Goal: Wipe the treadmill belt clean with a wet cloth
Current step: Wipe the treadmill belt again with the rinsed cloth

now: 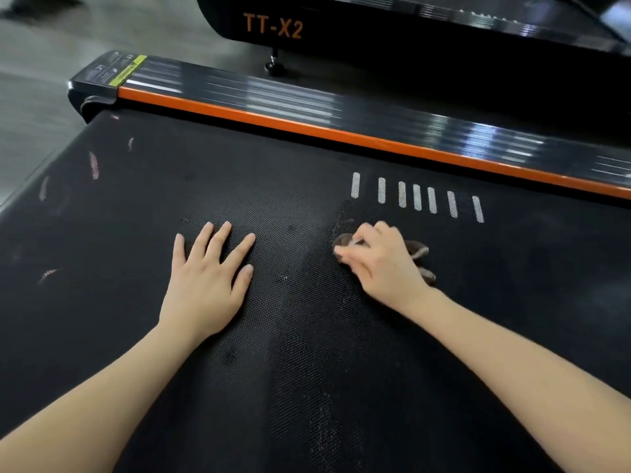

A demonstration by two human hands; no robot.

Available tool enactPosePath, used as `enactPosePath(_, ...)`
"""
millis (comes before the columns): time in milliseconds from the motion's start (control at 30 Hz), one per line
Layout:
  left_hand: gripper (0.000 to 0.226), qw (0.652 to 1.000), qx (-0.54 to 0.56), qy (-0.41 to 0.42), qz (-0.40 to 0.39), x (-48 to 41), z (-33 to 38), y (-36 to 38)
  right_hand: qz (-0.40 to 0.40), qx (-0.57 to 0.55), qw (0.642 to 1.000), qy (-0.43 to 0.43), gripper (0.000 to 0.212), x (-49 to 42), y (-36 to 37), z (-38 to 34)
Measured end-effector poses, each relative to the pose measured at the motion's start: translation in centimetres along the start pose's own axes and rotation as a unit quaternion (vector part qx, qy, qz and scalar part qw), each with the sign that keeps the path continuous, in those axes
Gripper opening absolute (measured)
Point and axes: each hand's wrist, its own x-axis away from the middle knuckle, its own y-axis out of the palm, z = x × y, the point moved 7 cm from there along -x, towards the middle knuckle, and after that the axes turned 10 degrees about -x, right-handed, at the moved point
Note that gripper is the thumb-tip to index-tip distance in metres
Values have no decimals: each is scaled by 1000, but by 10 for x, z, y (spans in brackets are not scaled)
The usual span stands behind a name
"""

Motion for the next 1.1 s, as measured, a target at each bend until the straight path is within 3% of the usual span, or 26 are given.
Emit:
enactPosePath(100, 58, 1000, 0, -2, 2, 0, -1, 0, 88, 34, 988, 123, 22, -37, -5, 36)
enactPosePath(167, 58, 1000, 2, -1, 0, 0, 0, 0, 111, 37, 982, 147, 16, -35, -1, 21)
enactPosePath(300, 59, 1000, 5, -4, -3, 0, -1, 0, 1, -37, 999, -13, 26, 19, 6, -41)
enactPosePath(367, 58, 1000, 2, -3, -4, 1, -1, 1, -8, -34, 999, -33, 29, 23, -1, -29)
enactPosePath(433, 58, 1000, 3, -5, -1, 1, -2, 1, 37, 9, 999, 21, 27, 0, -4, 12)
enactPosePath(533, 58, 1000, 7, -5, 0, 0, -1, 1, 113, 47, 969, 213, 18, -38, -12, 64)
enactPosePath(567, 58, 1000, 6, -5, 0, 0, -1, 0, 118, 59, 963, 234, 16, -41, -7, 59)
enactPosePath(733, 58, 1000, 3, -5, -5, 0, -1, 1, 40, 17, 999, 29, 24, -5, 12, -17)
enactPosePath(800, 58, 1000, 3, -6, -4, 1, -1, 1, 67, 36, 995, 59, 22, -15, 6, 2)
enactPosePath(900, 58, 1000, 4, -7, -2, 1, -2, 1, 124, 89, 968, 197, 11, -28, 4, 26)
enactPosePath(1033, 58, 1000, 5, -4, -2, 0, -2, 0, 73, 127, 984, 103, 16, -16, 4, 28)
enactPosePath(1100, 58, 1000, 7, -6, 0, 0, -1, -1, 92, 119, 972, 178, 19, -14, -9, 51)
